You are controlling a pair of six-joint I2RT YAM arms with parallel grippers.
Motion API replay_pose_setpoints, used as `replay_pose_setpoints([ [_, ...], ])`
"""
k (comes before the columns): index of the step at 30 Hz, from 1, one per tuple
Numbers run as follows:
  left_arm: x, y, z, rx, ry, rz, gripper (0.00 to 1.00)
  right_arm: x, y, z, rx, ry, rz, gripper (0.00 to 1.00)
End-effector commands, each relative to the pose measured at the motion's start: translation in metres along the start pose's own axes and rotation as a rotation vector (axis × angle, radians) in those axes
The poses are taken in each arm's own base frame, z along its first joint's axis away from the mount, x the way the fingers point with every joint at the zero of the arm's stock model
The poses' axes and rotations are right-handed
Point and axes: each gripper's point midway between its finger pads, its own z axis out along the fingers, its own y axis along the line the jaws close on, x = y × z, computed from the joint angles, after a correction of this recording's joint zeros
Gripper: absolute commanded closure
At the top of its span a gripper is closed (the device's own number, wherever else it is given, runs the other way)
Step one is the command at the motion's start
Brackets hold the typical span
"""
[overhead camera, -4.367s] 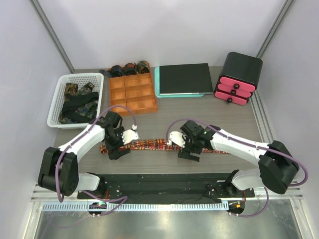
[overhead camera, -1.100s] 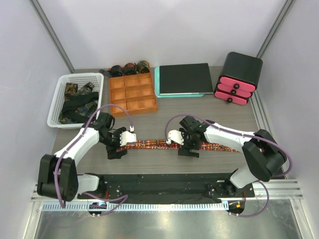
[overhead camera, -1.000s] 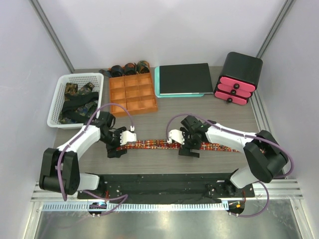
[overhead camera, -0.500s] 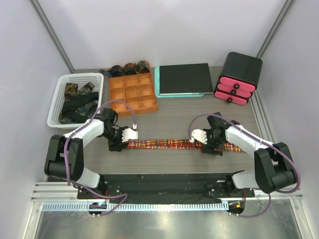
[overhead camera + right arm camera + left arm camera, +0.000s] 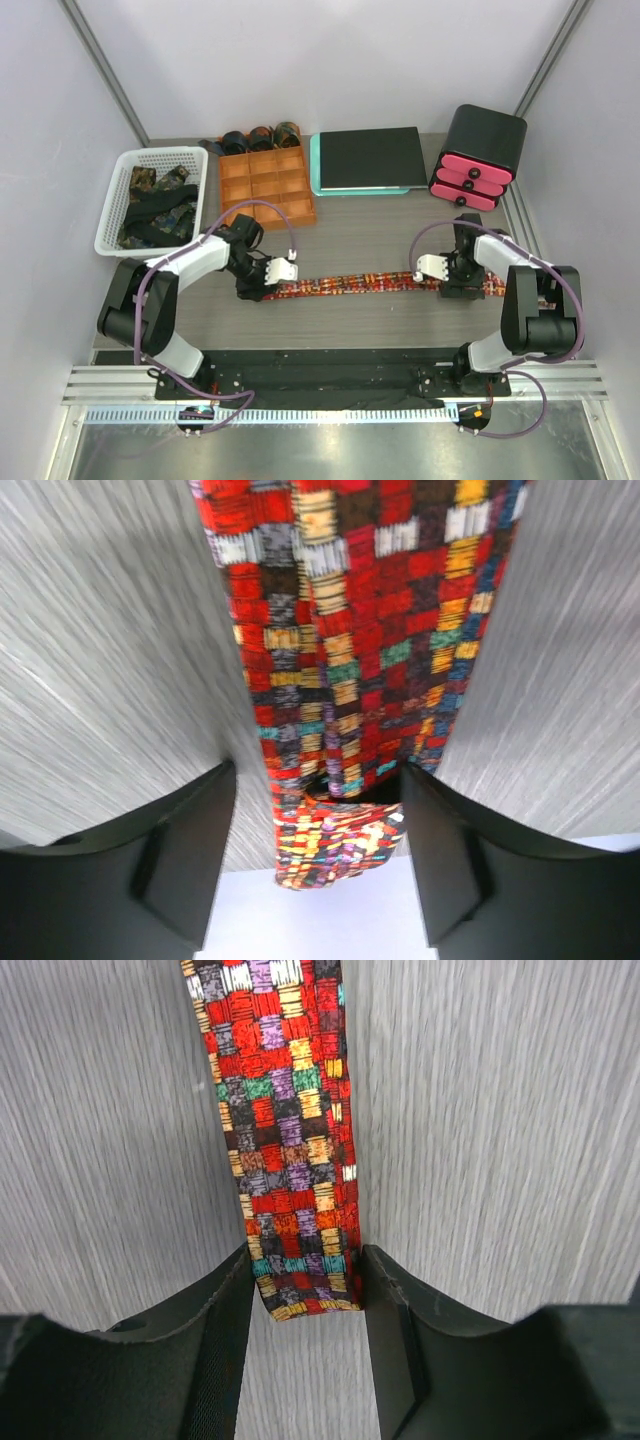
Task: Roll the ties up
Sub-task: Flatten out the tie at the center of the board.
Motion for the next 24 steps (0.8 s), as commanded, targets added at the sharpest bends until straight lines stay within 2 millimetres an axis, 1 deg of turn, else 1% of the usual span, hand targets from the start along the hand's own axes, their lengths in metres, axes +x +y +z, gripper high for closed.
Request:
replay_pose_setpoints([
  [1,-0.011,-0.004,0.004,0.029,-0.016,-0.046,0.53,-0.003,0.005,0.012,-0.012,-0.043,-0.094,0.23],
  [2,-0.01,-0.005,0.004,0.031,-0.011,-0.048,0.52,-0.004,0.005,0.008,-0.012,-0.048,-0.096,0.17],
  [3,-0.01,-0.005,0.003,0.028,-0.009,-0.058,0.52,-0.007,0.01,0.004,-0.026,-0.062,-0.095,0.14],
  [4,-0.01,-0.002,-0.001,0.019,-0.012,-0.074,0.5,-0.009,0.01,-0.004,-0.008,-0.069,-0.076,0.11],
  [5,-0.009,-0.004,-0.005,0.026,-0.02,-0.095,0.48,-0.018,0.005,-0.014,0.01,-0.109,-0.07,0.07],
  [6,-0.01,-0.004,-0.009,0.026,-0.032,-0.108,0.46,-0.023,0.013,-0.022,-0.018,-0.129,-0.052,0.05],
  [7,-0.008,0.001,-0.015,0.007,-0.05,-0.127,0.43,-0.033,0.012,-0.029,-0.016,-0.176,-0.035,0.05],
  [8,-0.007,0.003,-0.019,-0.004,-0.057,-0.135,0.41,-0.049,0.003,-0.046,0.018,-0.21,0.002,0.03],
  [9,-0.005,0.002,-0.022,-0.002,-0.058,-0.143,0.4,-0.057,0.006,-0.055,-0.005,-0.233,0.03,0.03],
  [10,-0.001,0.005,-0.028,-0.018,-0.065,-0.144,0.38,-0.074,0.005,-0.062,-0.015,-0.291,0.048,0.03],
  [11,0.001,0.004,-0.031,-0.024,-0.07,-0.146,0.37,-0.087,-0.004,-0.076,-0.006,-0.327,0.156,0.03],
  [12,0.003,0.003,-0.033,-0.024,-0.074,-0.15,0.37,-0.107,-0.006,-0.083,-0.019,-0.37,0.175,0.04],
  [13,0.006,0.002,-0.034,-0.028,-0.075,-0.151,0.36,-0.126,-0.007,-0.09,-0.049,-0.44,0.231,0.04],
  [14,0.004,0.003,-0.038,-0.044,-0.091,-0.149,0.36,-0.143,-0.02,-0.106,-0.042,-0.501,0.28,0.04],
  [15,0.003,0.002,-0.04,-0.05,-0.104,-0.15,0.35,-0.164,-0.019,-0.107,-0.118,-0.534,0.428,0.05],
  [16,0.003,0.001,-0.04,-0.059,-0.122,-0.154,0.34,-0.178,-0.024,-0.114,-0.15,-0.579,0.502,0.09],
  [17,-0.001,0.0,-0.043,-0.074,-0.143,-0.143,0.32,-0.204,-0.028,-0.131,-0.22,-0.689,0.55,0.11],
  [18,-0.003,-0.001,-0.043,-0.083,-0.155,-0.136,0.3,-0.225,-0.037,-0.135,-0.291,-0.738,0.729,0.14],
  [19,-0.001,-0.003,-0.04,-0.09,-0.162,-0.134,0.29,-0.247,-0.038,-0.141,-0.338,-0.784,0.772,0.2],
  [20,-0.002,-0.003,-0.039,-0.101,-0.17,-0.125,0.28,-0.264,-0.037,-0.148,-0.402,-0.829,0.838,0.25],
  [21,-0.005,-0.002,-0.042,-0.124,-0.188,-0.109,0.28,-0.286,-0.054,-0.155,-0.379,-0.922,0.859,0.28],
  [22,-0.002,-0.002,-0.038,-0.136,-0.198,-0.104,0.28,-0.311,-0.046,-0.161,-0.479,-0.932,0.984,0.36],
  [23,-0.002,-0.004,-0.036,-0.136,-0.205,-0.098,0.28,-0.324,-0.04,-0.157,-0.516,-0.946,1.01,0.4],
  [24,-0.001,-0.007,-0.034,-0.131,-0.212,-0.08,0.27,-0.341,-0.042,-0.162,-0.519,-0.993,0.993,0.45],
])
